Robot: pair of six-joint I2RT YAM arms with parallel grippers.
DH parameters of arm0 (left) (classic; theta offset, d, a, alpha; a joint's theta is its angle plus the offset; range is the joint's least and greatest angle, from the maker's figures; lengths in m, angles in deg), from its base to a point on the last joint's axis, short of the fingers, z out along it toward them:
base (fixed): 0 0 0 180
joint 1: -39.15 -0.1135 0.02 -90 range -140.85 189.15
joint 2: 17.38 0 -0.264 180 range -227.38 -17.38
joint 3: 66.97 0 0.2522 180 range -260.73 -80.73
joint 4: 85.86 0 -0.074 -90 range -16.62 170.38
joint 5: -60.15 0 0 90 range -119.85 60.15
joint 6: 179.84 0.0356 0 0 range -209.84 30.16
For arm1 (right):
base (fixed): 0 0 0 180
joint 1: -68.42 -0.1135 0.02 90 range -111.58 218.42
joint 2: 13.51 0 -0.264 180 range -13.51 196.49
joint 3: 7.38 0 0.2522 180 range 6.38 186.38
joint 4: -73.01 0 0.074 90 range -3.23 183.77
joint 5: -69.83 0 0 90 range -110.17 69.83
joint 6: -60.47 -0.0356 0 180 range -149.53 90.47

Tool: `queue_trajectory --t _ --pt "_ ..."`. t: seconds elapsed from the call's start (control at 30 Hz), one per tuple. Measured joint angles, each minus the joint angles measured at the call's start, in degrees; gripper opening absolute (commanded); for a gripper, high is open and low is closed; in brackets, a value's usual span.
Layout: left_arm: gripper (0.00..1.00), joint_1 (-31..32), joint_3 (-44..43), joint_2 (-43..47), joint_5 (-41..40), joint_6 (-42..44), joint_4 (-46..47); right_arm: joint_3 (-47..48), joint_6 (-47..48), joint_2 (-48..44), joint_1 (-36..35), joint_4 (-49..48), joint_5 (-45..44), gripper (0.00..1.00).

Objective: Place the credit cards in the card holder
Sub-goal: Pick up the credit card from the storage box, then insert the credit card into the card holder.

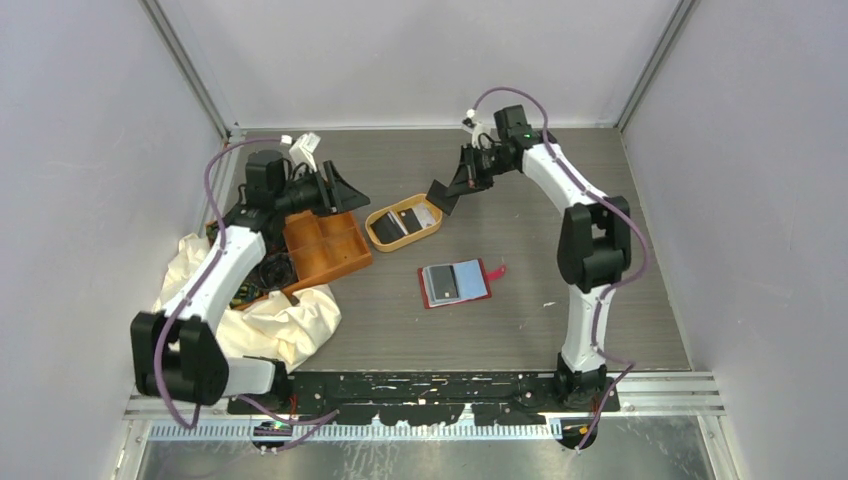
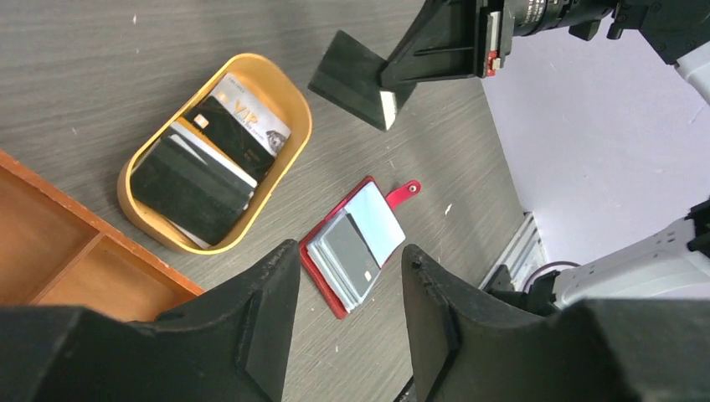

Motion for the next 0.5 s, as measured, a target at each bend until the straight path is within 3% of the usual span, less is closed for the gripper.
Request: queue_trajectory --t 0.07,0.23,0.37,0.5 --pt "0.54 1.22 1.31 4.42 -2.43 1.60 0.46 -4.98 -0.83 -5.20 0.79 -2.29 2.16 0.01" --pt "0.86 7.78 9.84 18.97 -7.19 3.02 10.86 -18.69 -3.85 -18.80 0.44 -10.64 9.05 0.01" --pt "0.87 8.74 21.62 27.30 -8.63 -5.46 24.63 -32.35 -10.54 -30.38 0.02 -22.47 14.93 0.01" --pt "0.85 10.01 31.76 28.87 -11.37 -15.87 35.98 -42.21 -17.25 -38.07 0.02 -33.11 18.36 0.01"
